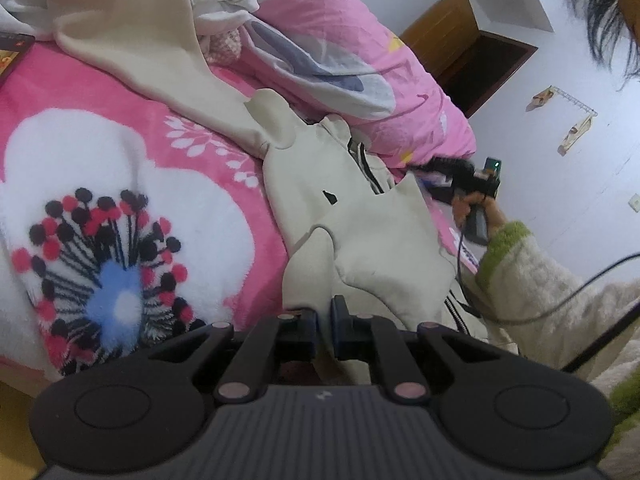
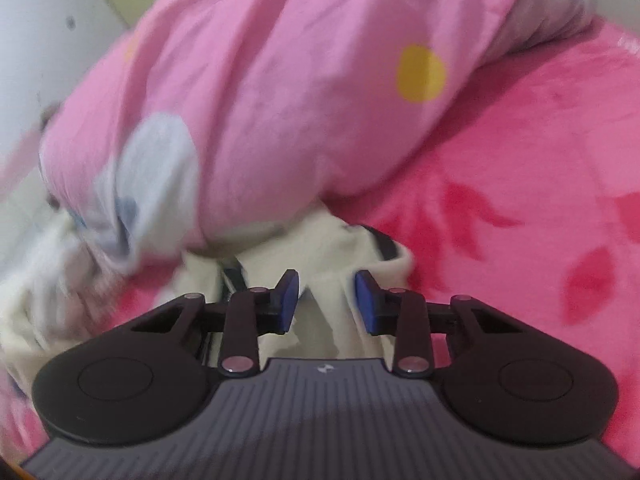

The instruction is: Fold clothes

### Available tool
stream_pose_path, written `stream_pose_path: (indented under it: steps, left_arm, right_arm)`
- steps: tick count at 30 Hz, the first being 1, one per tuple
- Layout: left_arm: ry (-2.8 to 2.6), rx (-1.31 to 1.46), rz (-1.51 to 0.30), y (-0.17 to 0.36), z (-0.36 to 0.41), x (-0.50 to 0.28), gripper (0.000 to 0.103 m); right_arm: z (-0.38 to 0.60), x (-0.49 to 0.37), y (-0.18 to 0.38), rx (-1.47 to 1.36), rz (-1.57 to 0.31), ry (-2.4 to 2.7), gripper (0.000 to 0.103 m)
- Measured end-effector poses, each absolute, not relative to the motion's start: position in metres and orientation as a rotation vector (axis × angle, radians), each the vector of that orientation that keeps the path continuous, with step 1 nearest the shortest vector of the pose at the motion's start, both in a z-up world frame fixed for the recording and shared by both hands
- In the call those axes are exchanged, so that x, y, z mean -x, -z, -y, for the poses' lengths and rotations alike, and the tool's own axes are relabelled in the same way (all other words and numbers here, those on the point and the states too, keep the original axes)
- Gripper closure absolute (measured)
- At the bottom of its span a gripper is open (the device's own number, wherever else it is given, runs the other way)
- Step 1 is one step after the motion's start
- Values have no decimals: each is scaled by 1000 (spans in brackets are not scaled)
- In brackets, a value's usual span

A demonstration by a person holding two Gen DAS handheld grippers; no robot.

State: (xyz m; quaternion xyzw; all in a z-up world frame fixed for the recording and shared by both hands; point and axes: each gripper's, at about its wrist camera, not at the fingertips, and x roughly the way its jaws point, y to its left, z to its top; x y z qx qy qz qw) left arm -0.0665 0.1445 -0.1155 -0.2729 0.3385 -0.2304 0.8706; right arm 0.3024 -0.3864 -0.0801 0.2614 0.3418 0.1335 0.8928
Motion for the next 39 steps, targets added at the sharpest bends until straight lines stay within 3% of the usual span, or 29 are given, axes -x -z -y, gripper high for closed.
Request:
stream_pose_path:
  steps: [5,7,12,14,15,16,17,34,39]
  left_arm:
    - [482,577,-709,117,-144,67,95]
    - [483,583,-708,118,-145,67,95]
    - [474,579,-686,113,-145,66,95]
    - [469,575,-674,110,-144,65,95]
    - [466,572,-668,109,-144,65,95]
    - [463,570,-663,107,-144,64,95]
    - [461,567,-657,106,-143,64,95]
    - [510,428,-392,47,-119,-85,96]
    - [483,433,-440,65,-127,-102,96]
  right_arm:
    - [402,-292,52,-562,-642,-234,69]
    - [409,-285,46,-517,-682,-199,59]
    - [410,-280,61,-440,-807,-202,45]
    - [402,-280,72,-403,-841,-237,45]
    - [396,-280,75,-369,-843,-252,52]
    - [389,-279,79,-336,-844,-266,86]
    - [384,-279,81,-309,-841,-276,99]
    - [454,-266,88,-462,-624,-115,98]
    - [459,-271,103,-484,-621,-104,98]
